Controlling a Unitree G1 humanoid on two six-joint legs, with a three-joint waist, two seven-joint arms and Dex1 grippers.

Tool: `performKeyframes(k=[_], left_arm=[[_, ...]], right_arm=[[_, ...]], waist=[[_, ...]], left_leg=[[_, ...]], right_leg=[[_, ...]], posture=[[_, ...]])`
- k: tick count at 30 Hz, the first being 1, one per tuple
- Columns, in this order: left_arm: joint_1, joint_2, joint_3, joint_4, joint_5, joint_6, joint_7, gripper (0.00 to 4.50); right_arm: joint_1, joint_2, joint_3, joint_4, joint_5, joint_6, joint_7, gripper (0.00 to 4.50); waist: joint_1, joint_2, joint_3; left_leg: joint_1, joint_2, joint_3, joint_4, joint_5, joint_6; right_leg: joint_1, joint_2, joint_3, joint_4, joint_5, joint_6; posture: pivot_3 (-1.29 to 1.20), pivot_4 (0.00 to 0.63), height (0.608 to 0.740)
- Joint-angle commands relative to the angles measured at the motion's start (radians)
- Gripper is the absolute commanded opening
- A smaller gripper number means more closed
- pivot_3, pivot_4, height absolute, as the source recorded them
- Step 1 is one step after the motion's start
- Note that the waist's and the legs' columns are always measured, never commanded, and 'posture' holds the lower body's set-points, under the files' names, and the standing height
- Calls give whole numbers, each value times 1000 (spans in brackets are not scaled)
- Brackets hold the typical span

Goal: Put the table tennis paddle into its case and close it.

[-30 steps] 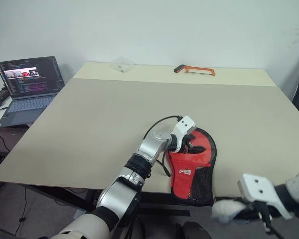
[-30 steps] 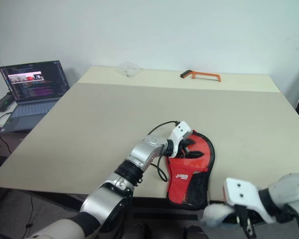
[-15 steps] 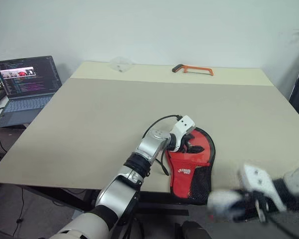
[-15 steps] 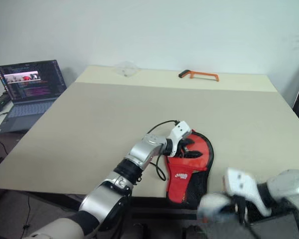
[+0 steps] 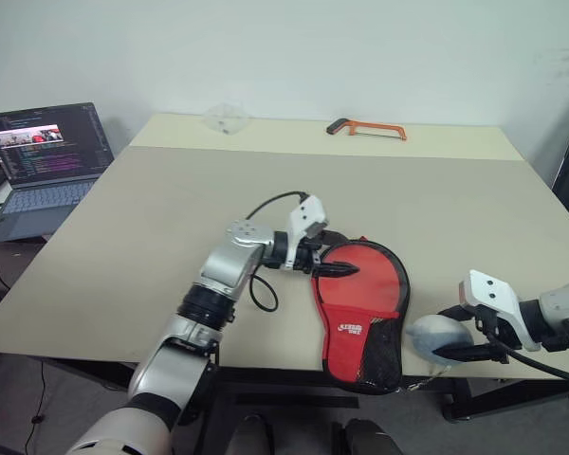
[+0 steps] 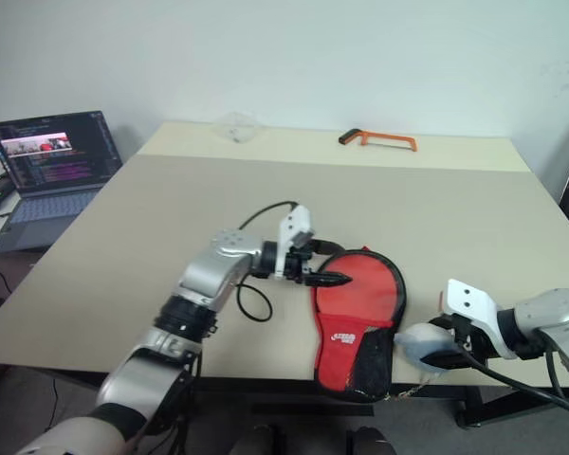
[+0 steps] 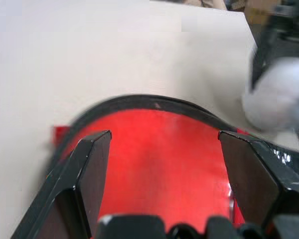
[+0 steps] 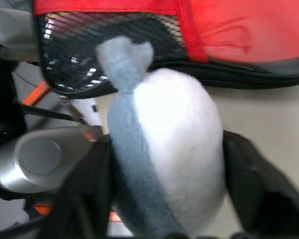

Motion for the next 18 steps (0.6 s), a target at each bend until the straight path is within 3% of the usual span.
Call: performKeyframes(k=[1,7,12,15,18], left_arm=[[7,129,91,-65,-73,-15,-108,3741],[39,394,198,-132,-187,61,-277,3741],[101,564,318,-206,-289,163,-312,3741],[197,686,394,-203,-295,180,-313,3741],[215,744,412,-125,-269,133,-293,3741]], right_arm=[[-24,-32,-73,14,35,0,43,4308],[9,-62,-278,36,153,58,116,4469],[87,-25,-577,21,243,111,147,4469],[244,5,-780,0,217,146,198,4469],[320,6,-822,-42,204,149,194,4469]], waist=[[-2,0,1],[-11,0,1],[-4,0,2],[-1,-1,1],[0,-1,1]], left_leg=[[0,0,0,0,0,0],[1,2,1,0,0,0],[0,3,0,0,0,0],[1,4,1,0,0,0],[2,5,1,0,0,0]], right_leg=[[0,0,0,0,0,0],[0,1,0,0,0,0],[0,1,-2,0,-1,-1],[0,1,-2,1,-1,-2],[1,2,-2,1,-4,-8]], posture=[[0,150,740],[0,150,740],[0,150,740],[0,150,740],[0,150,740]])
